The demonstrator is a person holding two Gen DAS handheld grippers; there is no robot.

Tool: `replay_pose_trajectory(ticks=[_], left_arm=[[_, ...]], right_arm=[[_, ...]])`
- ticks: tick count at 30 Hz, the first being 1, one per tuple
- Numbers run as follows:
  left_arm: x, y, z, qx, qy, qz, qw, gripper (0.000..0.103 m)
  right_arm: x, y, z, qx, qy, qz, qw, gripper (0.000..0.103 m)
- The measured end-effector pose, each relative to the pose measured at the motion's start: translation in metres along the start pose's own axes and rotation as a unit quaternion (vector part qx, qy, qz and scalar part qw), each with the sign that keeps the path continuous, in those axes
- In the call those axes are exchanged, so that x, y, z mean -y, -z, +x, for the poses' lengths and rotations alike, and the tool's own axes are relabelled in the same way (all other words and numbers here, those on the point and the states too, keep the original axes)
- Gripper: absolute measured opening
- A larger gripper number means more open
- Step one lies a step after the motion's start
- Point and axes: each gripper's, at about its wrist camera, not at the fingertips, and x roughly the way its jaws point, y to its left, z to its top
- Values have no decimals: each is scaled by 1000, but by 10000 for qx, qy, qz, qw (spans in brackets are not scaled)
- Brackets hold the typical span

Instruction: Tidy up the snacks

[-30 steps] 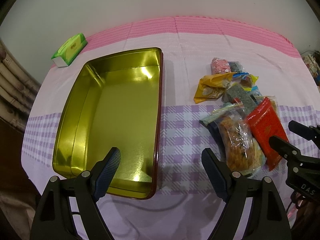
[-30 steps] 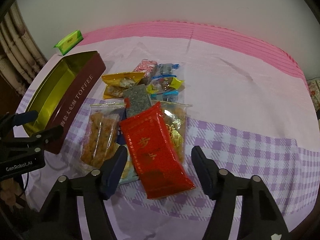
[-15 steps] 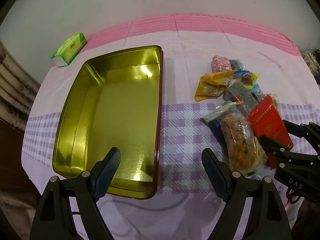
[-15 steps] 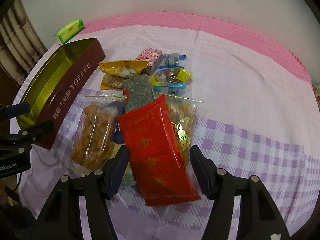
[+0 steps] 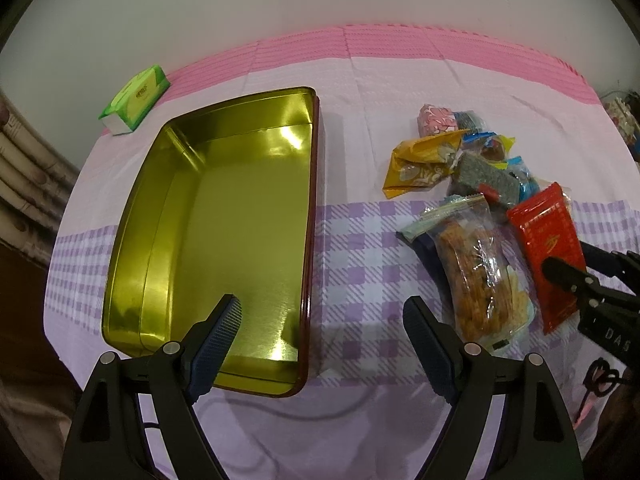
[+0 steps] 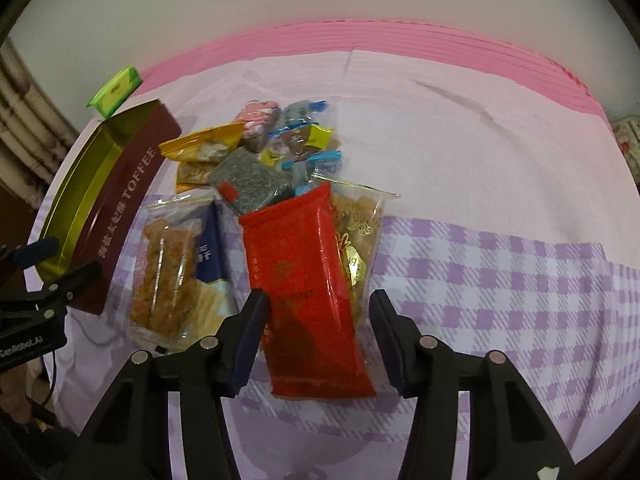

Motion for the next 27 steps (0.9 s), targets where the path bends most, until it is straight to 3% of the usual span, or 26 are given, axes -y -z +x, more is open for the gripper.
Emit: replay_pose_trajectory(ticks=[8, 12, 27], left_arm=[[3, -1, -1, 40, -120, 49, 9999, 83], [3, -2, -2, 58, -198, 82, 9998, 83], [3, -2, -1, -21, -18, 16, 10000, 83]], right_arm=[[-15, 1, -6, 75, 307, -426, 9986, 52], [-25, 2, -4, 41, 314, -672, 9972, 63], [-37, 3, 15, -38, 756, -1013, 9920, 52]])
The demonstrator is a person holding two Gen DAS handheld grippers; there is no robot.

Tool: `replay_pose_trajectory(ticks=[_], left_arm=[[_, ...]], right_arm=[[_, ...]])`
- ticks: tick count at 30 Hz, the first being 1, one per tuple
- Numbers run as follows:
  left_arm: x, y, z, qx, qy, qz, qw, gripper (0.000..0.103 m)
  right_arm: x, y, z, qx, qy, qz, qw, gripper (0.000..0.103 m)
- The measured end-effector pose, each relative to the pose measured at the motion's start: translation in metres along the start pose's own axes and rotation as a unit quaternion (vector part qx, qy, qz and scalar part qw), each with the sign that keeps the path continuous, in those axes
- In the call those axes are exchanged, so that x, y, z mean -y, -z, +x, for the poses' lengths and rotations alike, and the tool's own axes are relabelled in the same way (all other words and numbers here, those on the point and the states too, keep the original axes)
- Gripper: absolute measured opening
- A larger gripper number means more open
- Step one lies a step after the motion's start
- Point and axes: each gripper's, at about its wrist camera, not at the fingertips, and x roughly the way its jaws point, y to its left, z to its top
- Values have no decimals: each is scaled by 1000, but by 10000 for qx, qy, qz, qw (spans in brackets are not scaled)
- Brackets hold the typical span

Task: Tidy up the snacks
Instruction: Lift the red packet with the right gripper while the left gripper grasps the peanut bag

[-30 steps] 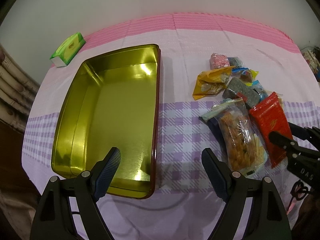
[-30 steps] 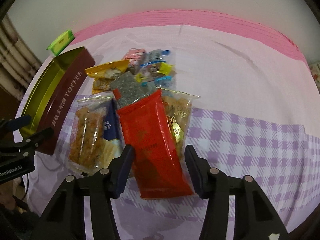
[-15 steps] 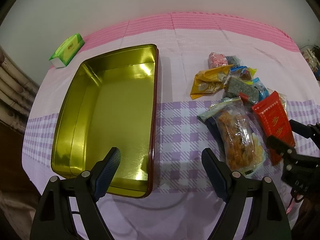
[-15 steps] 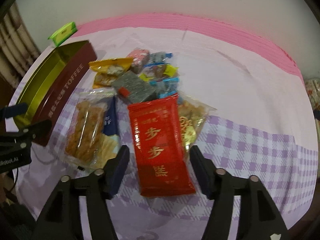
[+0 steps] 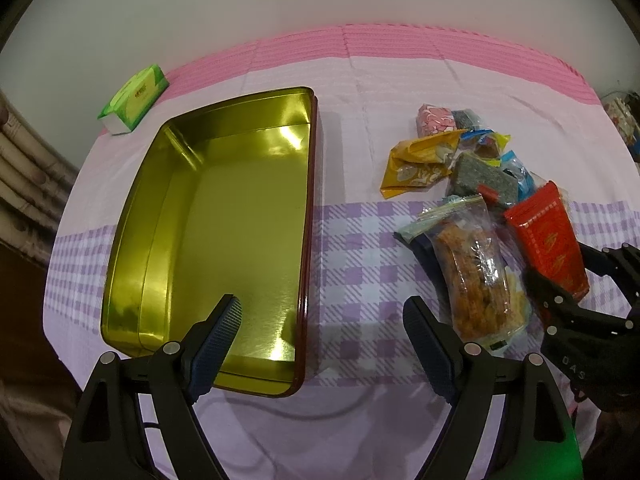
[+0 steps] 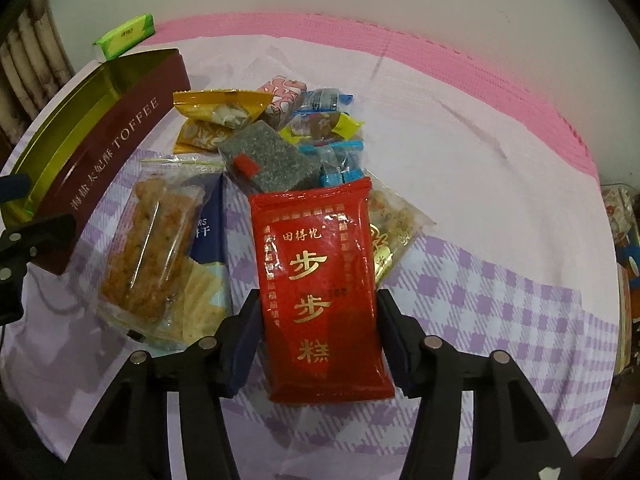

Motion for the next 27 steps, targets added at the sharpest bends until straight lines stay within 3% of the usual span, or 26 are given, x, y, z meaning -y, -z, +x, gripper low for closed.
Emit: replay_pose_trajectory(ticks=[4, 18, 27], left_arm=[[0, -1, 0, 3, 23, -30, 10000, 83], [26, -16, -1, -77, 425, 102, 9990, 83], [46, -25, 13, -235, 537, 166, 9981, 83]], right_arm=[[3, 0, -1, 40, -152, 172, 9997, 46], [48, 12, -24, 197, -552, 917, 9941, 43], [90, 21, -30, 251, -370, 1659, 9851, 43]])
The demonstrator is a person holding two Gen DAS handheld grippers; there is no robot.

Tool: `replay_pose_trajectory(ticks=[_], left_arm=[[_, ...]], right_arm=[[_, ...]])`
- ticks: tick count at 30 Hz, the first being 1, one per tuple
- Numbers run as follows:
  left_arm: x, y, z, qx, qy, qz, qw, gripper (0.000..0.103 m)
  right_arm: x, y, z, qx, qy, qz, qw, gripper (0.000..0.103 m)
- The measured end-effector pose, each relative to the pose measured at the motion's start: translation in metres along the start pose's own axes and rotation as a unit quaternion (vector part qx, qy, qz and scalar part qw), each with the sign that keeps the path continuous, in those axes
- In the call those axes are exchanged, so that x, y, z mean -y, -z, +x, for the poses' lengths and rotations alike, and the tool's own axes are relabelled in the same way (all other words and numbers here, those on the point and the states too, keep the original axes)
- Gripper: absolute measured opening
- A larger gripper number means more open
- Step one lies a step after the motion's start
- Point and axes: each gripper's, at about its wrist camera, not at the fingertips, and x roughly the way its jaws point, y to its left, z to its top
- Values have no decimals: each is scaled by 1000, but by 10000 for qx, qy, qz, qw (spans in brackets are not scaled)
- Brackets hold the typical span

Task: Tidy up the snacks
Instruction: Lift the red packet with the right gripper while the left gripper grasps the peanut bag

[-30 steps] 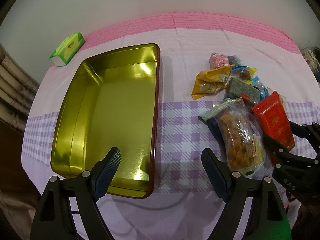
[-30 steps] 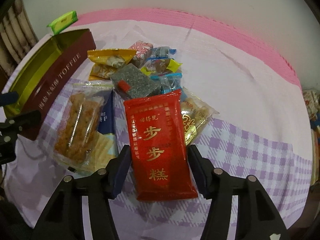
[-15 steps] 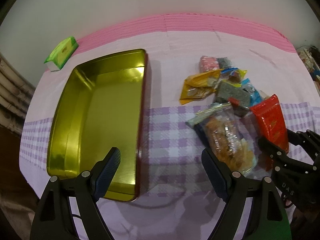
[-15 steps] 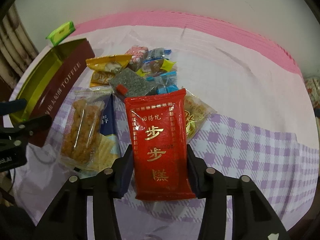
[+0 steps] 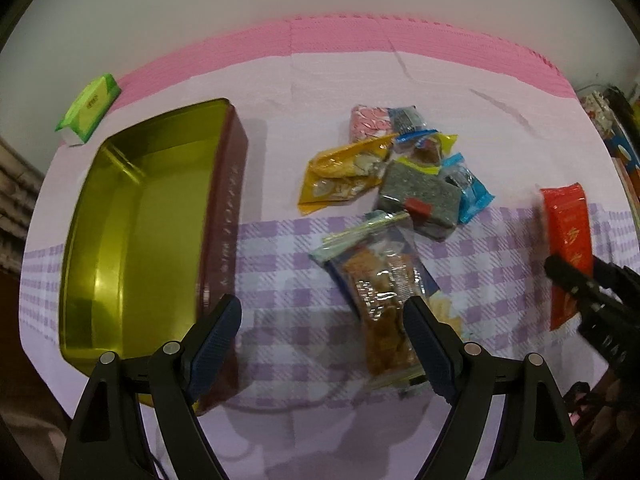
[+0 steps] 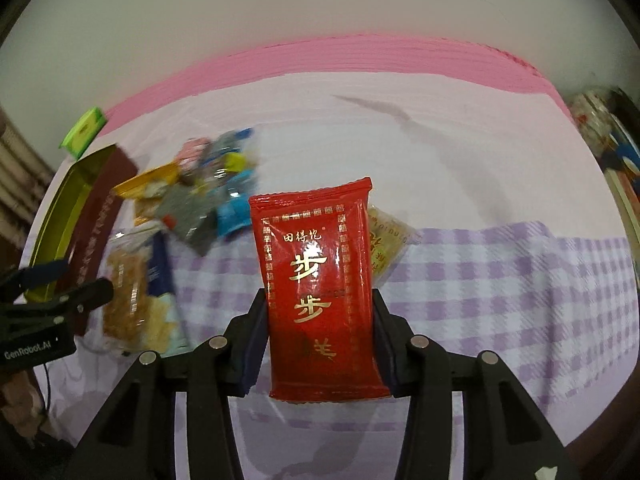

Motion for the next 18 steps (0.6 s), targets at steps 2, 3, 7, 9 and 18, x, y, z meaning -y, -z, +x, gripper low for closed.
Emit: replay_pose_trajectory(ticks=[2, 3, 7, 9, 18], left_arm=[[4, -1, 5, -35, 9, -11, 10000, 83], [5, -1, 7, -45, 7, -10, 10000, 83], [10, -5, 10, 55, 25, -16, 10000, 83], [12, -5, 11, 101, 25, -6, 9999, 83], [-6, 4, 9, -8, 240, -235, 9994, 84]], right_arm=[[12, -1, -1, 6, -97, 188, 9998, 43], [16, -1, -2, 16, -111, 244, 9996, 43], [22, -3, -6, 84, -84, 266, 9996, 43], [23, -2, -5, 67, -79, 273, 9996, 43], [-13, 3, 8, -185, -557, -10, 9983, 43]])
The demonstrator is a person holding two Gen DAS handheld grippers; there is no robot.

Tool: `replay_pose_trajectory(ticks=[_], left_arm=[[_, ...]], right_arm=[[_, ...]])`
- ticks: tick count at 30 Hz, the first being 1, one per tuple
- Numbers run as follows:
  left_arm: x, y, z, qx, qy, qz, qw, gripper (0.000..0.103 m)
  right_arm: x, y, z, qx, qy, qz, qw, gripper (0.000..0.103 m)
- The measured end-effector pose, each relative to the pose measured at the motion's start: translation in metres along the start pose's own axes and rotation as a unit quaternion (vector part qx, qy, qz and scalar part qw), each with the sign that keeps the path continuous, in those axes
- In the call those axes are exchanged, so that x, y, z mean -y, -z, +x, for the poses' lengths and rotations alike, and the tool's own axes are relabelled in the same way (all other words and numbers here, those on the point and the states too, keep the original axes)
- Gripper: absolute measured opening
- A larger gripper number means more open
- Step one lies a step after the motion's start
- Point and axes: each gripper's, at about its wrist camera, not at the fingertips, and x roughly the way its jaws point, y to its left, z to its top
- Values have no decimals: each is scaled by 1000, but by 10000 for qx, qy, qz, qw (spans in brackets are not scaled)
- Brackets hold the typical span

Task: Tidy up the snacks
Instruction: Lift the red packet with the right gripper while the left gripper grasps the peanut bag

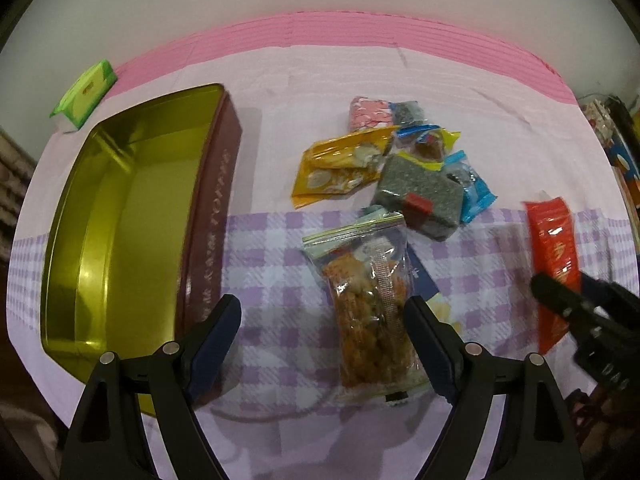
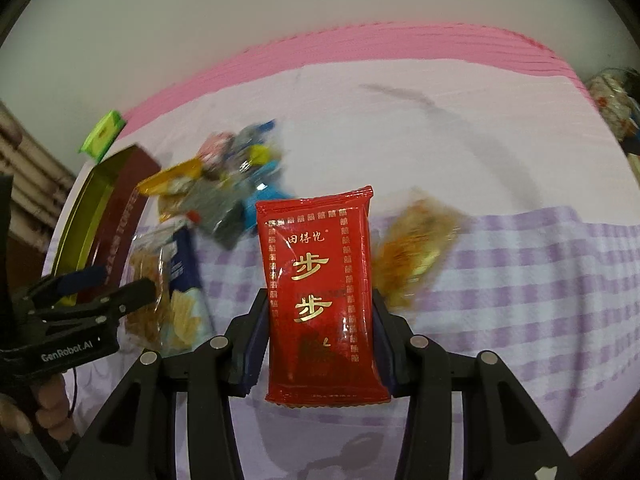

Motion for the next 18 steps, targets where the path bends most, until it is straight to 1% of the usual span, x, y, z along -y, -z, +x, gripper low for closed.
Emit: replay_pose_trajectory(ticks=[3, 6, 9, 11, 13, 15, 18], left_arm=[[-2, 2, -2, 26, -75, 0, 10000, 84], [-2, 4, -2, 21, -5, -8, 10000, 84], [0, 7, 1, -121, 74, 2, 9999, 84], [1, 11, 5, -230, 47, 50, 9997, 84], [0, 17, 10, -338, -11, 53, 9994, 84], [-5, 19, 14, -434, 27, -45, 9990, 84], [-12, 18, 13, -416, 75, -186, 9989, 84]], right_arm=[[-10, 2, 9, -91, 2, -147, 9999, 43], [-16, 4, 14, -118, 119, -287, 9994, 43], [-18, 5, 16, -114, 230, -377, 9990, 43], [-18, 6, 19, -158, 330, -401, 9985, 43], [-18, 7, 20, -141, 343, -397, 9985, 43], [-19, 7, 20, -134, 392, -425, 9982, 43], [-20, 8, 21, -133, 425, -437, 9980, 43]])
